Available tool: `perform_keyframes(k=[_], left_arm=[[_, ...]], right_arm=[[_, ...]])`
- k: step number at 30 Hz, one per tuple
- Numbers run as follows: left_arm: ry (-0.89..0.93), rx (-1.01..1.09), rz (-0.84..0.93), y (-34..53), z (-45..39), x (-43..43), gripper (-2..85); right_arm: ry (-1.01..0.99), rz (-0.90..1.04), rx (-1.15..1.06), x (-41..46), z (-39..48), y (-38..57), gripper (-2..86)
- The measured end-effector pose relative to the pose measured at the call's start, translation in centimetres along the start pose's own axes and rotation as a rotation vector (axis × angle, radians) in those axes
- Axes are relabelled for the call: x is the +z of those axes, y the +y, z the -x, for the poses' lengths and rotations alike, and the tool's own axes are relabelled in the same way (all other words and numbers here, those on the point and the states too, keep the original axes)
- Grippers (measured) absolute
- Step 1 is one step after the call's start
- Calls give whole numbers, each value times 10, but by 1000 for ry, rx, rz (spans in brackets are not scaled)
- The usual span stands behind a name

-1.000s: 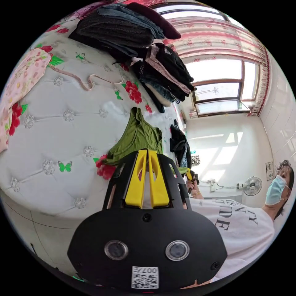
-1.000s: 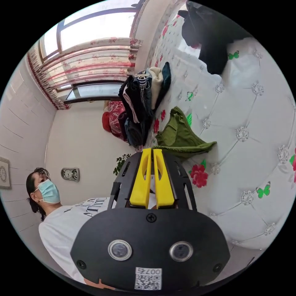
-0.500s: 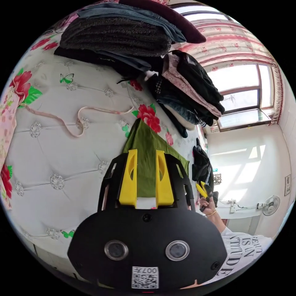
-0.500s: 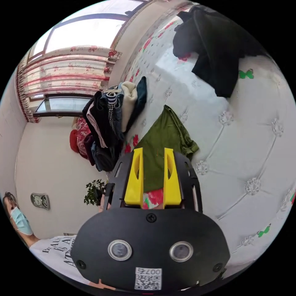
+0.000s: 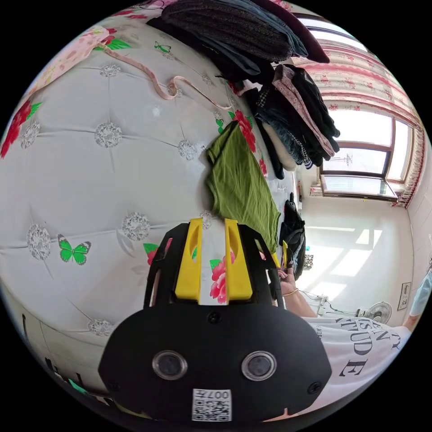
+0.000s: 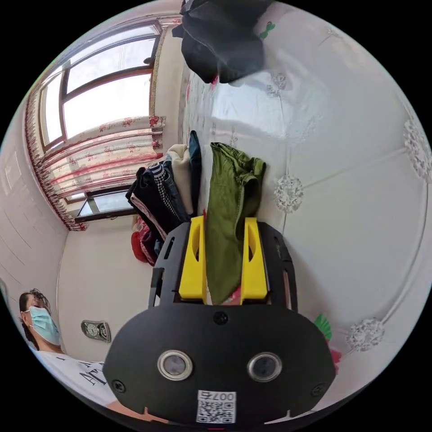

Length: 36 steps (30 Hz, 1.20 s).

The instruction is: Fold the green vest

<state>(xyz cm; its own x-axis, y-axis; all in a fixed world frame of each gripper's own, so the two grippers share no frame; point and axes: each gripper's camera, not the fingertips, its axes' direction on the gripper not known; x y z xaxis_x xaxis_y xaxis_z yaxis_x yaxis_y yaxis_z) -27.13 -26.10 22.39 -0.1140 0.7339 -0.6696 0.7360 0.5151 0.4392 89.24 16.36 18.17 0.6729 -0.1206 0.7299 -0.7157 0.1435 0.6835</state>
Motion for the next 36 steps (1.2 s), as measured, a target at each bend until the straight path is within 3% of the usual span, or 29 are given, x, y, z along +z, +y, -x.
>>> perform_keyframes(k=[4, 7, 10, 14, 18, 21, 23, 26, 29, 33, 36], left_arm=[[-2, 15, -6, -13, -2, -4, 72], [-27, 27, -1, -18, 2, -7, 72], [-35, 29, -5, -20, 10, -10, 72], [-5, 7, -19, -21, 24, -14, 73], [35, -21, -27, -24, 44, -17, 77], [67, -36, -28, -26, 59, -19, 82], [81, -37, -22, -27, 68, -19, 85], [125, -32, -5, -31, 80, -16, 91], [190, -24, 11, -40, 88, -9, 103], [263, -13, 49, -59, 91, 8, 126], [285, 5, 81, -71, 89, 24, 124]], right_arm=[[-14, -3, 37, 13, -7, -6, 20], [69, 58, -89, 35, 30, -9, 4], [180, 217, -371, 91, 103, 9, 1], [347, 580, -926, 222, 208, 128, 5], [369, 953, -1184, 326, 204, 281, 28], [398, 1113, -1172, 359, 165, 338, 43], [396, 1120, -1145, 357, 150, 344, 49], [460, 1037, -1049, 342, 126, 311, 57], [532, 886, -814, 316, 95, 246, 66], [501, 781, -500, 292, 42, 191, 75], [453, 742, -439, 295, 29, 189, 70]])
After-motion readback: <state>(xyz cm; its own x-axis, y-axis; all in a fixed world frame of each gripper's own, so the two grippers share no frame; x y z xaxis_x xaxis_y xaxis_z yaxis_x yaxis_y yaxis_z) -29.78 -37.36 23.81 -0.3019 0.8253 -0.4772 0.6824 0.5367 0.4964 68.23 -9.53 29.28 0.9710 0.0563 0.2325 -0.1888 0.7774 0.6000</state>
